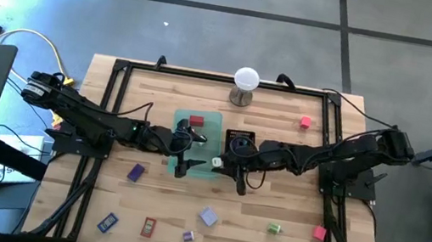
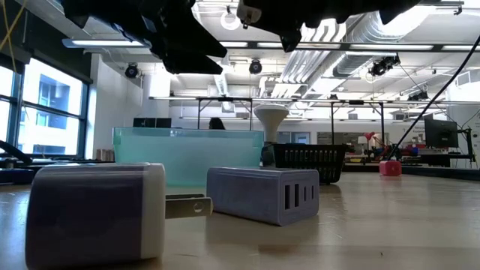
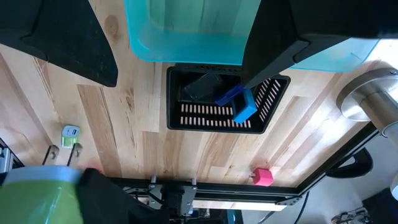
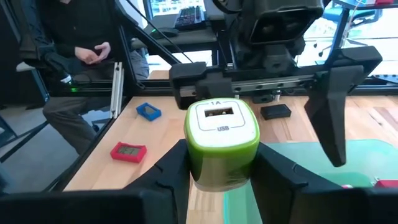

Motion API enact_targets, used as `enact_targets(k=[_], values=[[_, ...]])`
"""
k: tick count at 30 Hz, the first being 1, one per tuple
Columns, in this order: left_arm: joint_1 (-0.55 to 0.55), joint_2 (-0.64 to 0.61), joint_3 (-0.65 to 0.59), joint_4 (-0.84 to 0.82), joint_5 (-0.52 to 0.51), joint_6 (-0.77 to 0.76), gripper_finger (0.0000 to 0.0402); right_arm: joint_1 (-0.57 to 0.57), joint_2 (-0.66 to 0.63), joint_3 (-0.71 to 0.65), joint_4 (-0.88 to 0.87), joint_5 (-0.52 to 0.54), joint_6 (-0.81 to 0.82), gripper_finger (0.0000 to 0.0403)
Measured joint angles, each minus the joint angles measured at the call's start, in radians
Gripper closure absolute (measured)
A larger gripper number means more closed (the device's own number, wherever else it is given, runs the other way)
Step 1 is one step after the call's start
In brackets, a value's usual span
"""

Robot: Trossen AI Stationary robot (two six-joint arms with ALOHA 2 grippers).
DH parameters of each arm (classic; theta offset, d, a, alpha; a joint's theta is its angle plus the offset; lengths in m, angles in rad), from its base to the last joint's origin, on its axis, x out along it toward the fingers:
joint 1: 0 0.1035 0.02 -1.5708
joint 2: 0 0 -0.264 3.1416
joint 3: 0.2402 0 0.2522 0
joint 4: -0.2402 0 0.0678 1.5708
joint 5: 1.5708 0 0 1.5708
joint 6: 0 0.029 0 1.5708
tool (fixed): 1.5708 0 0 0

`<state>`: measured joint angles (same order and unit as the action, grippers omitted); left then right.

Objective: Pick & Place Office items
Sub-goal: Put the green charger adapter into the blue bin

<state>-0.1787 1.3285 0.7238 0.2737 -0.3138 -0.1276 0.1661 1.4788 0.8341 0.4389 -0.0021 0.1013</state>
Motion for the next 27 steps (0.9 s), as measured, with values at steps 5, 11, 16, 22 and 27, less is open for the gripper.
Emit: enact_targets(k=[5, 11, 16, 22, 27], values=[[0.000, 0.000, 0.000, 0.000, 0.000, 0.000, 0.0071, -0.005, 0.000, 0.000, -0.001, -0.008, 0.000, 0.0283], [0.000, 0.000, 0.000, 0.000, 0.000, 0.000, 0.0071, -0.006, 0.000, 0.000, -0.001, -0.007, 0.000, 0.0278], [0.000, 0.000, 0.000, 0.000, 0.000, 0.000, 0.0071, -0.005, 0.000, 0.000, -0.001, -0.016, 0.000, 0.0283], [0.000, 0.000, 0.000, 0.000, 0.000, 0.000, 0.0071, -0.005, 0.000, 0.000, -0.004, -0.025, 0.001, 0.0278], [0.000, 0.000, 0.000, 0.000, 0.000, 0.000, 0.0071, -0.005, 0.000, 0.000, -0.023, -0.027, 0.000, 0.0283]])
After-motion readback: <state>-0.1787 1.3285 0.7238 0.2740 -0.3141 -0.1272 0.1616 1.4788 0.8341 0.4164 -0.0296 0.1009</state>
